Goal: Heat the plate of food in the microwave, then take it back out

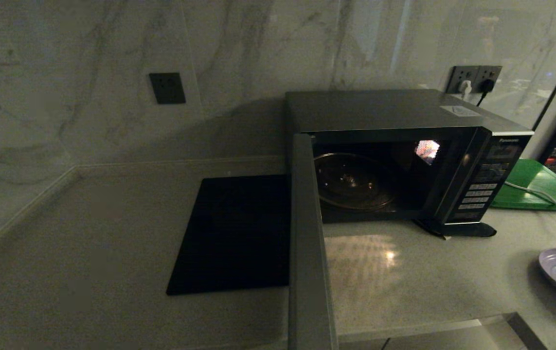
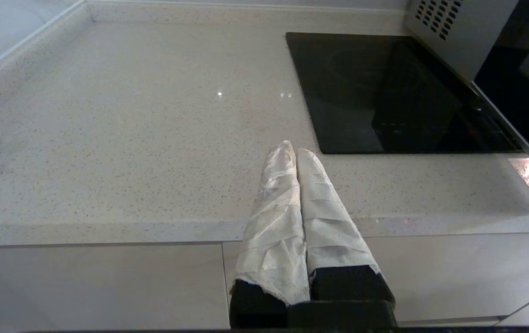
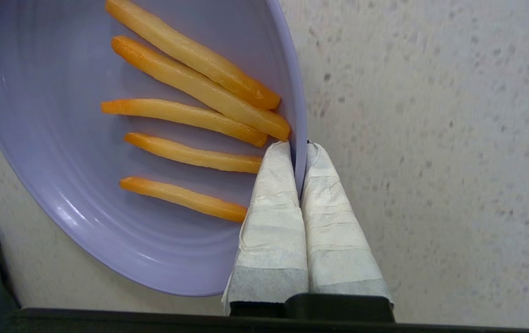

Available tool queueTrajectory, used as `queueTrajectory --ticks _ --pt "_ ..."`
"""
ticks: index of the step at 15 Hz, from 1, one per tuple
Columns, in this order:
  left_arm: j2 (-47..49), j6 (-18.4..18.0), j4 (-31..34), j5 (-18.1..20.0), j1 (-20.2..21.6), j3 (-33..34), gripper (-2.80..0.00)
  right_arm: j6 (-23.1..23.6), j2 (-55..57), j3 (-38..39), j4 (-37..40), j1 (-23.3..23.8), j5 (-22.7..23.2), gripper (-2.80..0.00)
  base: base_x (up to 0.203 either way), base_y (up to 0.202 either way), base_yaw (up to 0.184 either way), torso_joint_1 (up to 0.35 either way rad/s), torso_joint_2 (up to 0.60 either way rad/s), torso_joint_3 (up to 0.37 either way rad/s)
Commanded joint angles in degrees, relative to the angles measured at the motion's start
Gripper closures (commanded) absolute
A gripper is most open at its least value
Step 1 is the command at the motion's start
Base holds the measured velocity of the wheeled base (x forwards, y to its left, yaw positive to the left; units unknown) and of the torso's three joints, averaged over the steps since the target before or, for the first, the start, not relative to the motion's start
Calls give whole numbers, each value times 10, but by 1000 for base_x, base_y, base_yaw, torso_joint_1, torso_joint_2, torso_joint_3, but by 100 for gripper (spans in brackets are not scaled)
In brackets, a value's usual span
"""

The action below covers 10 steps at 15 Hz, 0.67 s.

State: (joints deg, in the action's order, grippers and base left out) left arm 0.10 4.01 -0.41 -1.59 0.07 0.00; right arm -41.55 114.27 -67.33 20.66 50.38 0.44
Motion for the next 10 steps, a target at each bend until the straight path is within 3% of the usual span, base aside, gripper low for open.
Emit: queueTrajectory --ticks 1,10 --pt "0 0 0 0 0 0 0 -2 11 -5 2 2 -1 0 0 0 0 0 0 0" --pt "0 0 0 0 0 0 0 7 17 -4 3 6 -1 0 0 0 0 0 0 0"
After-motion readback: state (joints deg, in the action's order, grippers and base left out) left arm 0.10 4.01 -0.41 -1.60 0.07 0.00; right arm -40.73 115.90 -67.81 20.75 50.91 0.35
